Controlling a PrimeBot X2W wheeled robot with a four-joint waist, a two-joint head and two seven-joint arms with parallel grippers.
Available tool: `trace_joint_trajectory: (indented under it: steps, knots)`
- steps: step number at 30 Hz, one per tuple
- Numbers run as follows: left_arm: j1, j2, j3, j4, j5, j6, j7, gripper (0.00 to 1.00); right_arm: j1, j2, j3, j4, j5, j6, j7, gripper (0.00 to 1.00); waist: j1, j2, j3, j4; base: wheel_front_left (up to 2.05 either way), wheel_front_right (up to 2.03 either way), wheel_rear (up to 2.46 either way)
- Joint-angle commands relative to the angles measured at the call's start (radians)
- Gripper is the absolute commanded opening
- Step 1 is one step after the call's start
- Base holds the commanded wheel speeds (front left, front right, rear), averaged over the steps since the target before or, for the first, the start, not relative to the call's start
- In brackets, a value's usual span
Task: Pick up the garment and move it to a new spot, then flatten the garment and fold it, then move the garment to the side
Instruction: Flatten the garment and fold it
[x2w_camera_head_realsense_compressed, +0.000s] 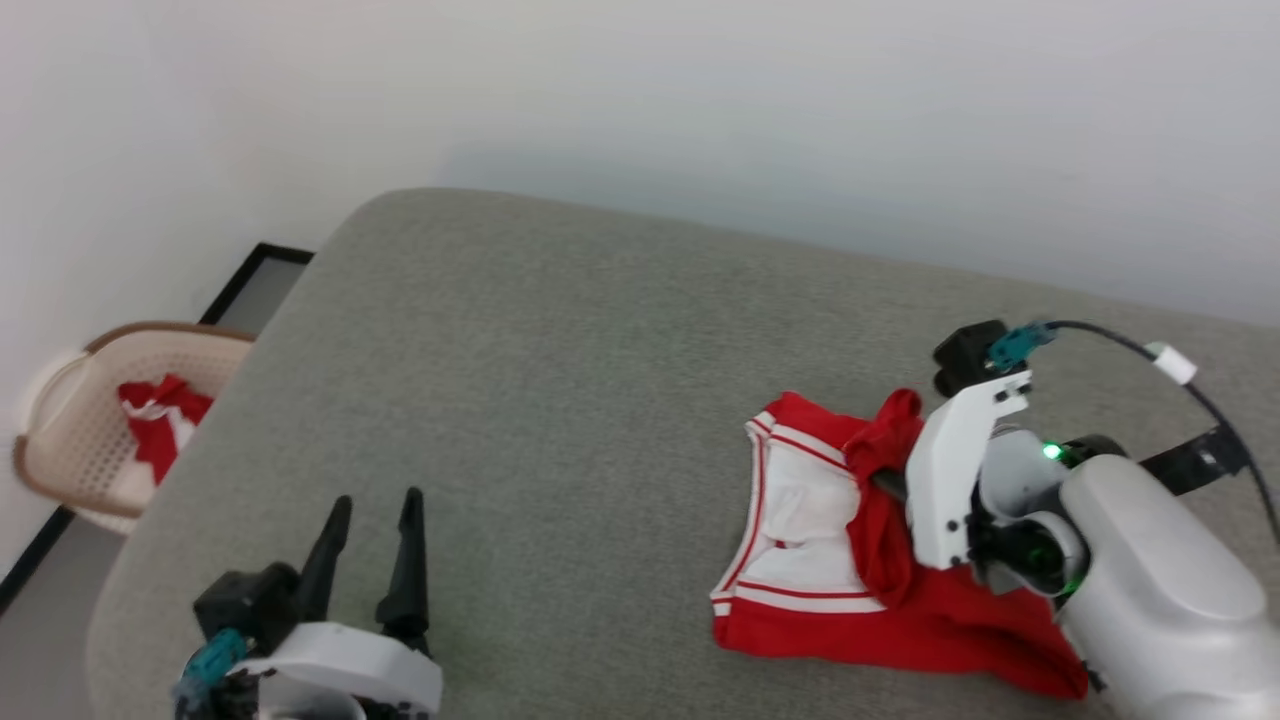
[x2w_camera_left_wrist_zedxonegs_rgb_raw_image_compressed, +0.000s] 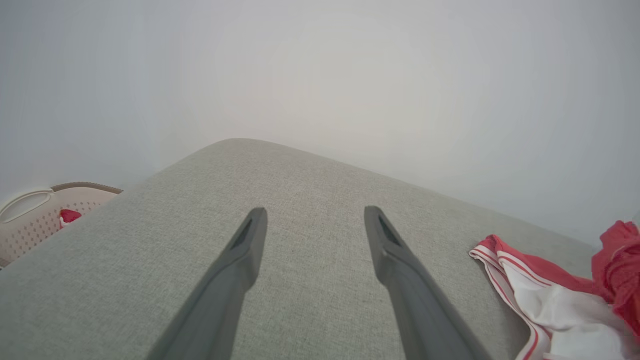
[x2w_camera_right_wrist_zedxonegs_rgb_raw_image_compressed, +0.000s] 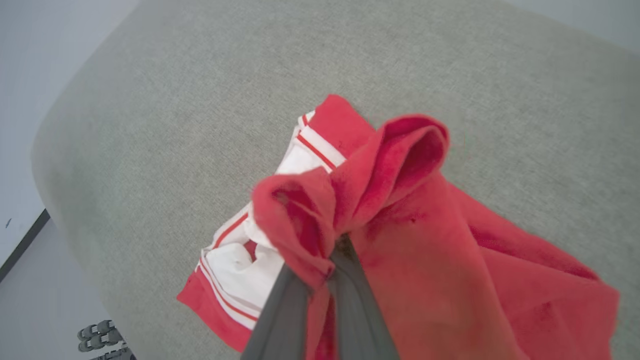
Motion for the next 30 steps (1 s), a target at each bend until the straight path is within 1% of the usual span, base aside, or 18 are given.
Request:
trace_joint_trajectory:
  steps: [1, 6, 10, 11, 12, 14, 15, 16, 17, 18, 21, 26, 30]
  knots:
    - [-0.019, -0.003, -0.006, 0.008, -0.004, -0.004, -0.003, 1.00, -0.012, 0.015, 0.015, 0.021, -0.002, -0.001, -0.007, 0.00, 0.0000, 0.0000, 0.015, 0.041, 0.00, 0.00, 0.00]
    - [-0.051, -0.014, -0.021, 0.034, -0.014, -0.010, -0.005, 1.00, -0.031, 0.033, 0.062, 0.102, -0.018, -0.001, -0.028, 0.00, 0.0000, 0.0000, 0.026, 0.066, 0.00, 0.00, 0.00]
    - [-0.063, -0.019, -0.021, 0.046, -0.018, -0.012, -0.005, 1.00, -0.052, 0.044, 0.103, 0.157, -0.029, -0.001, -0.037, 0.00, 0.0000, 0.0000, 0.033, 0.069, 0.00, 0.00, 0.00]
    - [-0.064, -0.020, -0.019, 0.047, -0.019, -0.013, -0.005, 1.00, -0.059, 0.047, 0.115, 0.162, -0.031, -0.001, -0.044, 0.13, 0.0000, 0.0000, 0.034, 0.068, 0.00, 0.00, 0.00]
    - [-0.066, -0.020, -0.016, 0.047, -0.023, -0.013, -0.005, 1.00, -0.064, 0.050, 0.126, 0.165, -0.028, -0.001, -0.047, 0.29, 0.0000, 0.0000, 0.035, 0.067, 0.00, 0.00, 0.00]
    - [-0.066, -0.017, -0.008, 0.048, -0.027, -0.014, -0.005, 1.00, -0.074, 0.056, 0.153, 0.168, -0.018, -0.001, -0.052, 0.31, 0.0000, 0.0000, 0.035, 0.059, 0.00, 0.00, 0.00]
    - [-0.065, -0.016, -0.003, 0.047, -0.027, -0.015, -0.005, 1.00, -0.081, 0.058, 0.165, 0.161, -0.011, -0.001, -0.056, 0.37, 0.0000, 0.0000, 0.034, 0.054, 0.00, 0.00, 0.00]
    - [-0.065, -0.016, 0.003, 0.046, -0.028, -0.015, -0.005, 1.00, -0.091, 0.058, 0.174, 0.155, -0.004, -0.001, -0.064, 0.47, 0.0000, 0.0000, 0.033, 0.049, 0.00, 0.00, 0.00]
    - [-0.064, -0.015, 0.008, 0.045, -0.028, -0.015, -0.005, 1.00, -0.097, 0.057, 0.182, 0.152, 0.004, -0.001, -0.072, 0.85, 0.0000, 0.0000, 0.031, 0.042, 0.00, 0.00, 0.00]
    - [-0.062, -0.014, 0.009, 0.045, -0.024, -0.016, -0.005, 1.00, -0.104, 0.058, 0.190, 0.148, 0.012, -0.001, -0.080, 1.00, 0.0000, 0.0000, 0.030, 0.036, 0.00, 0.00, 0.00]
    - [-0.054, -0.006, 0.020, 0.040, -0.018, -0.017, -0.005, 1.00, -0.122, 0.060, 0.215, 0.123, 0.038, -0.001, -0.100, 1.00, 0.0000, 0.0000, 0.024, 0.012, 0.00, 0.00, 0.00]
    - [-0.037, 0.010, 0.043, 0.030, -0.009, -0.016, -0.005, 1.00, -0.150, 0.040, 0.251, 0.053, 0.078, -0.001, -0.146, 1.00, 0.0000, 0.0000, 0.011, -0.047, 0.00, 0.00, 0.00]
    - [-0.025, 0.022, 0.063, 0.018, -0.003, -0.016, -0.004, 1.00, -0.161, -0.001, 0.266, -0.014, 0.088, -0.001, -0.225, 1.00, 0.0000, 0.0000, -0.002, -0.101, 0.00, 0.00, 0.00]
